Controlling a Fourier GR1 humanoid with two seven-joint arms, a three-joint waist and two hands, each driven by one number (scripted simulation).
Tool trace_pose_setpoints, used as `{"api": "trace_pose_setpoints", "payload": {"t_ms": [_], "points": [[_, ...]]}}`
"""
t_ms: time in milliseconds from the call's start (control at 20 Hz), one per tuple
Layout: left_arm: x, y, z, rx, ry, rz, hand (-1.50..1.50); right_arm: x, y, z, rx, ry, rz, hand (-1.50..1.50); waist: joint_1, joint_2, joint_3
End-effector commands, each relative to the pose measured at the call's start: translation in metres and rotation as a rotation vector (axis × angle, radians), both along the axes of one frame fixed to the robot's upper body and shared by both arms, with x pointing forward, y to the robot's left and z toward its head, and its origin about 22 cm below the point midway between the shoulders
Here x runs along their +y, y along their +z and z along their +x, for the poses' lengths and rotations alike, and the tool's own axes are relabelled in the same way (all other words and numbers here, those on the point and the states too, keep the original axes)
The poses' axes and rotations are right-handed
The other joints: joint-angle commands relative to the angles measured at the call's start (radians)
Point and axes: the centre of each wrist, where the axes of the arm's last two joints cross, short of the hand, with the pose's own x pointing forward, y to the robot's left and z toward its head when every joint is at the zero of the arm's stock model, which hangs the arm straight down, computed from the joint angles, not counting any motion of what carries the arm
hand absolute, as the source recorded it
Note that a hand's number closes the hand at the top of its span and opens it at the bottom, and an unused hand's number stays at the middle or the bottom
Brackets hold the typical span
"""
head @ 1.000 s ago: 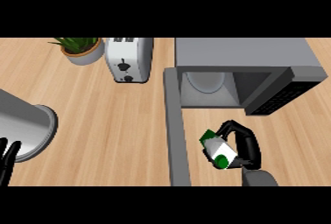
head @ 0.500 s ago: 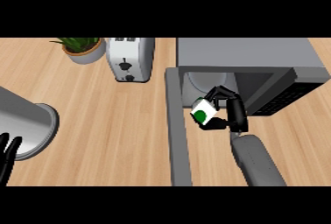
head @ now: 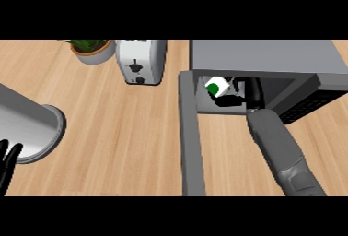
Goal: Pick up the milk, place it into the microwave and close the microwave
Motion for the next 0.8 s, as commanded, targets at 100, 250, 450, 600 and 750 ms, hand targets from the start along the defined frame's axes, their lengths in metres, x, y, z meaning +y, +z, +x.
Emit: {"api": "trace_pose_setpoints", "payload": {"t_ms": [100, 250, 450, 600, 750], "points": [[-0.009, -0.008, -0.002, 0.002, -0.045, -0.015, -1.50, -0.025, 0.014, 0.021, 0.000, -0.152, -0.089, 1.50, 0.034, 0.013, 0.001], [-0.002, -0.010, 0.005, -0.004, -0.037, -0.003, -1.50, -0.044, 0.038, 0.033, -0.043, -0.265, -0.118, 1.50, 0.039, 0.018, 0.001], [-0.007, -0.008, 0.004, 0.007, -0.040, 0.033, -1.50, -0.028, 0.041, 0.037, -0.164, -0.342, -0.242, 1.50, 0.049, 0.023, 0.002], [-0.002, -0.015, 0.006, 0.009, -0.037, 0.031, -1.50, -0.030, 0.030, 0.034, -0.095, -0.257, -0.375, -1.50, 0.068, 0.030, 0.001], [0.001, -0.008, 0.011, -0.001, -0.019, 0.056, -1.50, -0.014, 0.031, 0.036, -0.039, -0.200, -0.398, -1.50, 0.056, 0.026, 0.002]]}}
